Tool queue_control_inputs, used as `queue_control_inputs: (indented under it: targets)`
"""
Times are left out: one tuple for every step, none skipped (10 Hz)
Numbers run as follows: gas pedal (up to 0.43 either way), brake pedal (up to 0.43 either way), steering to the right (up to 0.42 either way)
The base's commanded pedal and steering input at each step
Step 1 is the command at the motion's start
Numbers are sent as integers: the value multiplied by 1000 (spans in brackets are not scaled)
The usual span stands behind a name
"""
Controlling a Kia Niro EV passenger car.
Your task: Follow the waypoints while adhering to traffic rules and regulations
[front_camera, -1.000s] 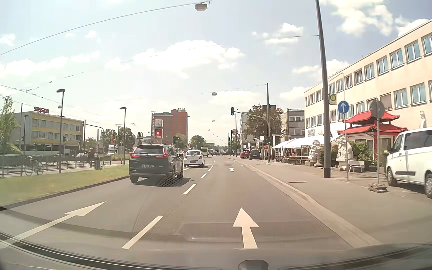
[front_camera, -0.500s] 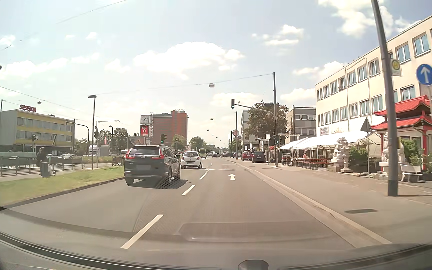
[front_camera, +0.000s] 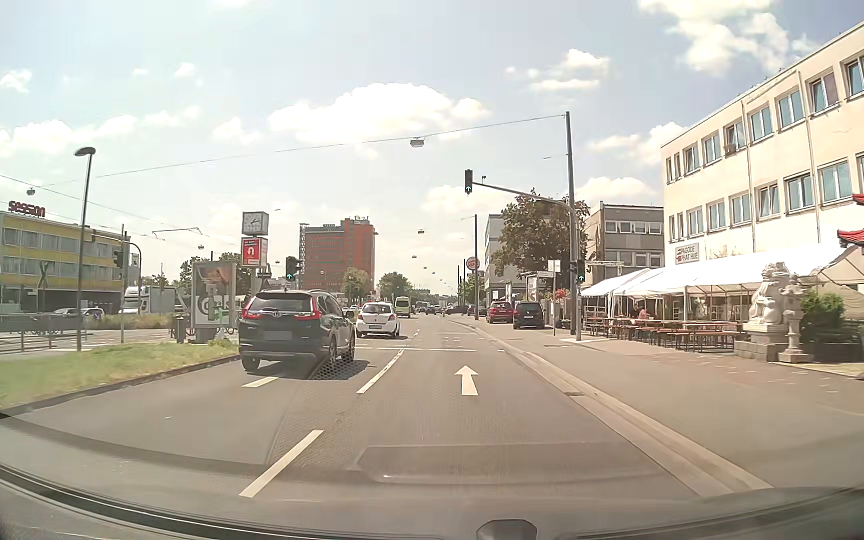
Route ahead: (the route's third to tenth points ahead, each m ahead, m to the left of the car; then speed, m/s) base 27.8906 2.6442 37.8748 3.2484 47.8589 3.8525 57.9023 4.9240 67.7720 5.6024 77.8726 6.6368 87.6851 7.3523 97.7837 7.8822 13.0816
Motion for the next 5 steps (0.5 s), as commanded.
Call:
queue_control_inputs:
  targets:
    - [20, 30, -3]
    - [28, 30, -4]
    - [28, 30, -4]
    - [28, 30, -6]
    - [28, 30, -7]
